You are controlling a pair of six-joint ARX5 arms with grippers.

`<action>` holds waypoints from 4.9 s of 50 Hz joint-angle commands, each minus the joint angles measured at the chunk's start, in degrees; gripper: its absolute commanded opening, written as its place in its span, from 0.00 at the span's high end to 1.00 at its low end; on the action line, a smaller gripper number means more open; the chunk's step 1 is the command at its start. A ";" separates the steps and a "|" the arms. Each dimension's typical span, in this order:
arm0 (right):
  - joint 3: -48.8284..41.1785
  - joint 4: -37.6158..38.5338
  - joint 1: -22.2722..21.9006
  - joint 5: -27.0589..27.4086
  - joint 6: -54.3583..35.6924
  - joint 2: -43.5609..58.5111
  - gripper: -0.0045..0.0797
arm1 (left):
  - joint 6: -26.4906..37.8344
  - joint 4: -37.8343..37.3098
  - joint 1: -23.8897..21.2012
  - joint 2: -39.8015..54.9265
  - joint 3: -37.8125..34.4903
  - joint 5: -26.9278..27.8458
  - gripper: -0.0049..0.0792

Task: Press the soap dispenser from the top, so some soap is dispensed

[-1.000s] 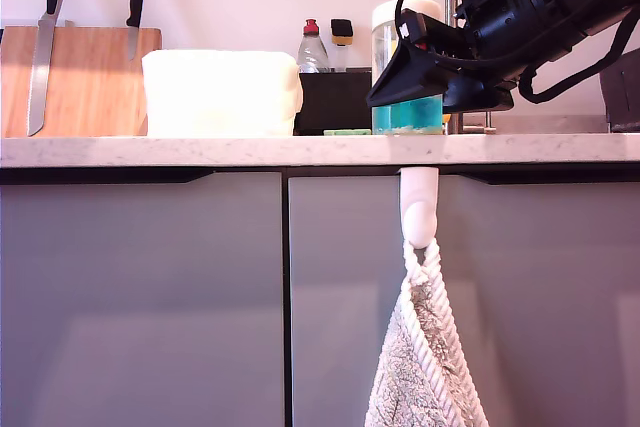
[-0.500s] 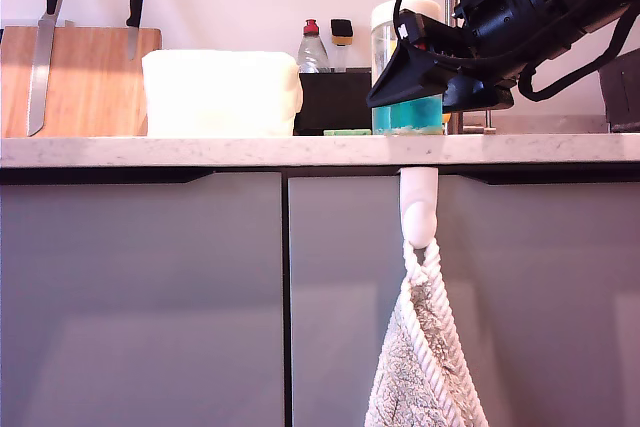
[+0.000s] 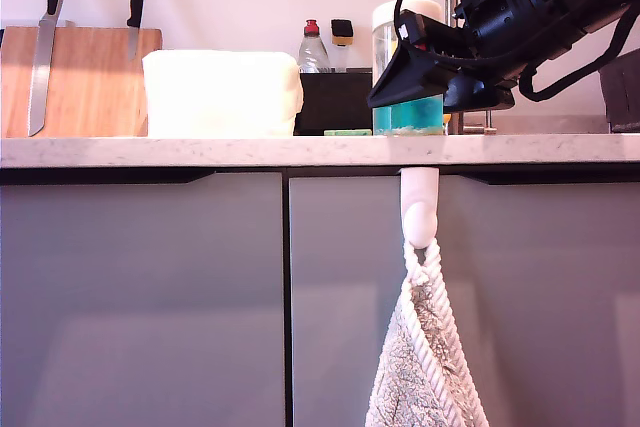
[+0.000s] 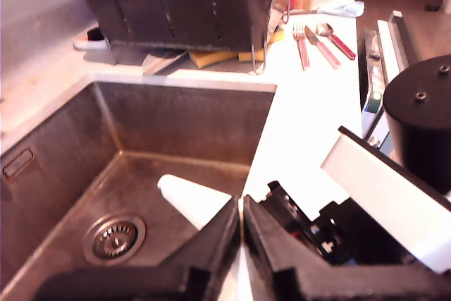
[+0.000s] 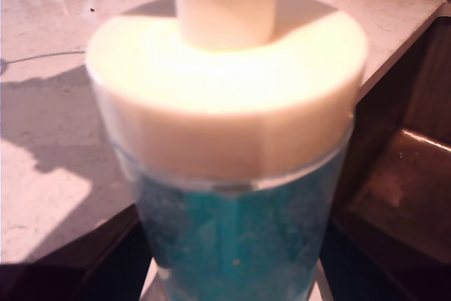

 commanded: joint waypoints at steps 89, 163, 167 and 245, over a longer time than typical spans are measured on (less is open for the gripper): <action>-0.44 -1.09 0.37 0.63 -2.91 0.44 0.19 | 4.76 -28.59 13.57 -18.93 6.73 1.25 0.97; -0.44 -40.83 0.37 5.99 1.75 -26.21 0.85 | 4.66 -57.35 19.85 -19.28 6.71 4.59 0.97; -0.44 -41.48 0.35 6.32 4.61 -27.08 0.85 | 4.28 -56.70 21.22 -19.65 6.58 4.57 0.97; -23.04 -36.74 -13.20 28.28 12.61 -71.08 0.85 | -10.71 -5.49 32.48 -63.69 -56.81 -8.44 0.97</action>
